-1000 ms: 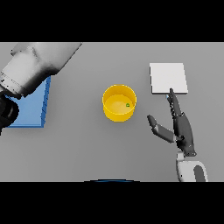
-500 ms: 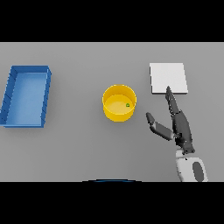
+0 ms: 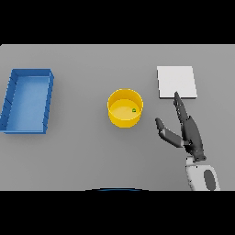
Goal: Pick up the red beaker and tilt it to pour out 1 green nut into yellow bowl. Pick up the yellow bowl and place it on the metallic measuring scale.
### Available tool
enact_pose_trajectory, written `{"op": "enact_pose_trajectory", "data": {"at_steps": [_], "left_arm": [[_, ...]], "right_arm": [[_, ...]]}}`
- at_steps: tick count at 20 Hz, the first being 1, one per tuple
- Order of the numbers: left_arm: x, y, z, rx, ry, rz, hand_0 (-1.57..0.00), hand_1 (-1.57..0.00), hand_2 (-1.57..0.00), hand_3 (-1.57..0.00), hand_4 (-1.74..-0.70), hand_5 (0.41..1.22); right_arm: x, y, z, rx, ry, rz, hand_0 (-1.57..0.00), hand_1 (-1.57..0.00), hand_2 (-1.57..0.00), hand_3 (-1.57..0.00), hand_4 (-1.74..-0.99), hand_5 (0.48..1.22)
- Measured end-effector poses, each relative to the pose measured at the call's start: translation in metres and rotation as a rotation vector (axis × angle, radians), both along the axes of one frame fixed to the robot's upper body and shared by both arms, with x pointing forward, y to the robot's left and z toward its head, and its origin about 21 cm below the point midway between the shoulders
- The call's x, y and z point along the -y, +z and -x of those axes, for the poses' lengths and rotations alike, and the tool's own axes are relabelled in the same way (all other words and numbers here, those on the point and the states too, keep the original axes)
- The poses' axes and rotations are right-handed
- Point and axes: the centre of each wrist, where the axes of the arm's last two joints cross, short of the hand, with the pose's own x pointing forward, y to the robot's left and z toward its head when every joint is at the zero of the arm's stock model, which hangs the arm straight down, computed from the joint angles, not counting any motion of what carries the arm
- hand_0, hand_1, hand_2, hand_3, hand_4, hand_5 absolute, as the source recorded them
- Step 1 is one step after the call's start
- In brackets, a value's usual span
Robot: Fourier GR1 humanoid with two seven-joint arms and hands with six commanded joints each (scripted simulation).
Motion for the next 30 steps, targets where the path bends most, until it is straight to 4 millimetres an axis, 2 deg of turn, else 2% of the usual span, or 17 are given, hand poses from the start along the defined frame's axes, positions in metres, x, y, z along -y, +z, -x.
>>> {"op": "enact_pose_trajectory", "data": {"at_steps": [4,6,10,11,12,13,15,17,19,23,27,28,30], "left_arm": [[-0.004,-0.055,0.035,-0.006,0.041,0.090,-1.57,-1.57,-1.57,-1.57,-1.74,1.221],[-0.002,-0.073,0.050,-0.025,0.061,0.119,-1.57,-1.57,-1.57,-1.57,-1.74,1.151],[0.005,-0.082,0.069,-0.035,0.101,0.157,-1.57,-1.57,-1.57,-1.57,-1.74,0.925],[0.004,-0.085,0.074,-0.042,0.106,0.162,-1.57,-1.57,-1.57,-1.57,-1.66,0.868],[0.008,-0.081,0.076,-0.056,0.116,0.177,-1.57,-1.57,-1.53,-1.53,-1.52,0.818],[0.009,-0.080,0.079,-0.076,0.108,0.182,-1.47,-1.34,-1.28,-1.32,-1.37,0.774],[0.004,-0.076,0.089,-0.100,0.003,0.192,-0.94,-0.86,-0.82,-0.84,-1.13,0.705],[0.003,-0.073,0.093,-0.134,-0.066,0.262,-0.60,-0.55,-0.52,-0.54,-0.98,0.664],[-0.003,-0.067,0.093,-0.189,-0.074,0.203,-0.38,-0.35,-0.33,-0.34,-0.88,0.644],[0.001,-0.077,0.093,-0.260,-0.075,0.111,-0.16,-0.14,-0.14,-0.14,-0.80,0.627],[0.003,-0.075,0.089,-0.192,-0.092,0.096,-0.06,-0.06,-0.06,-0.06,-0.78,0.633],[0.008,-0.072,0.087,-0.159,-0.108,0.113,-0.05,-0.05,-0.04,-0.05,-0.78,0.635],[0.012,-0.076,0.089,-0.129,-0.127,0.148,-0.03,-0.03,-0.03,-0.03,-0.79,0.652]], "right_arm": [[-0.004,0.002,0.002,0.025,0.011,0.012,0.00,0.00,0.00,0.00,-1.166,0.676],[-0.004,0.000,0.002,0.007,0.001,0.022,0.00,0.00,0.00,0.00,-1.174,0.676],[0.003,-0.002,0.003,-0.002,-0.001,0.017,0.00,0.00,0.00,0.00,-1.157,0.671],[0.002,-0.002,0.001,-0.002,-0.004,0.020,0.00,0.00,0.00,0.00,-1.155,0.669],[0.001,-0.002,0.001,0.005,0.000,0.008,0.00,0.00,0.00,0.00,-1.155,0.670],[-0.001,-0.002,0.002,0.007,0.001,0.004,0.00,0.00,0.00,0.00,-1.153,0.670],[0.000,0.002,0.005,0.026,0.007,0.009,0.00,0.00,0.00,0.00,-1.149,0.670],[0.000,0.002,0.004,0.015,0.000,0.013,0.00,0.00,0.00,0.00,-1.153,0.670],[0.001,0.000,0.004,0.003,0.004,0.002,0.00,0.00,0.00,0.00,-1.155,0.669],[-0.001,0.001,0.004,0.014,-0.008,0.036,0.00,0.00,0.00,0.00,-1.158,0.665],[-0.005,0.003,0.004,0.005,-0.009,0.050,0.00,0.00,0.00,0.00,-1.131,0.631],[-0.004,0.007,0.000,-0.023,-0.036,0.106,0.00,0.00,0.00,0.00,-1.115,0.638],[-0.005,0.010,-0.008,-0.001,0.039,0.161,0.00,0.00,0.00,0.00,-1.080,0.662]]}}
